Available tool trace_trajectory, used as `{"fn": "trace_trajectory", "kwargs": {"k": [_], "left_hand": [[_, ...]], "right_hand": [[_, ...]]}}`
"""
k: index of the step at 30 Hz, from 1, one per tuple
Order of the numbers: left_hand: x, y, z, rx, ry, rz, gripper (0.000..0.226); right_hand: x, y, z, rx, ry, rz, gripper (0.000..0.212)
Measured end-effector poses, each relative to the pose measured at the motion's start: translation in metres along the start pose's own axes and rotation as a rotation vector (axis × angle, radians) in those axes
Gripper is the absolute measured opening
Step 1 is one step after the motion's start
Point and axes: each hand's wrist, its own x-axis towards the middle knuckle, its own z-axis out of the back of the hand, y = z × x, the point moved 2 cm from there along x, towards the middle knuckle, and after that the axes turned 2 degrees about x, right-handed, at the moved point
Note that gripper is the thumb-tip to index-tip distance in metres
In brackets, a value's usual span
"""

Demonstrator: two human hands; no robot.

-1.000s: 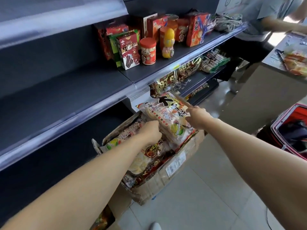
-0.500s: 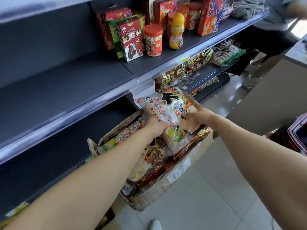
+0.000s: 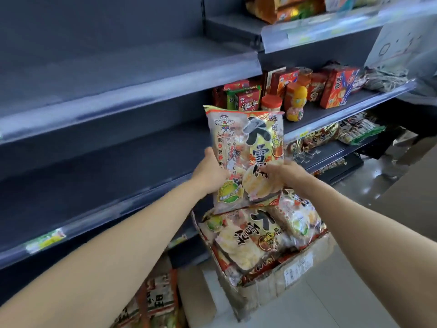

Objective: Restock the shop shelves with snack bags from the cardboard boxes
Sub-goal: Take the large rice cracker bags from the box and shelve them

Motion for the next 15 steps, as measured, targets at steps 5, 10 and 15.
{"fn": "trace_trajectory", "kwargs": {"k": [5,10,15], "left_hand": [[-0.039,-0.001,0.121,-0.113,-0.177,-0.072,0.054],[-0.086,0.018,0.239,-0.217,-0.36,-0.091,0.054],[-0.114,0.064,0.335,-0.258,-0.492,-0.06,0.087]], "right_hand": [[-0.038,0.107,-0.057,0.0,-0.043,0.253,0.058],[-0.076,0.2,-0.134,0.034,0.009,0.465,0.068],[-0.108,0.277,-0.223,-0.024,0.029,0.631,0.069]]}}
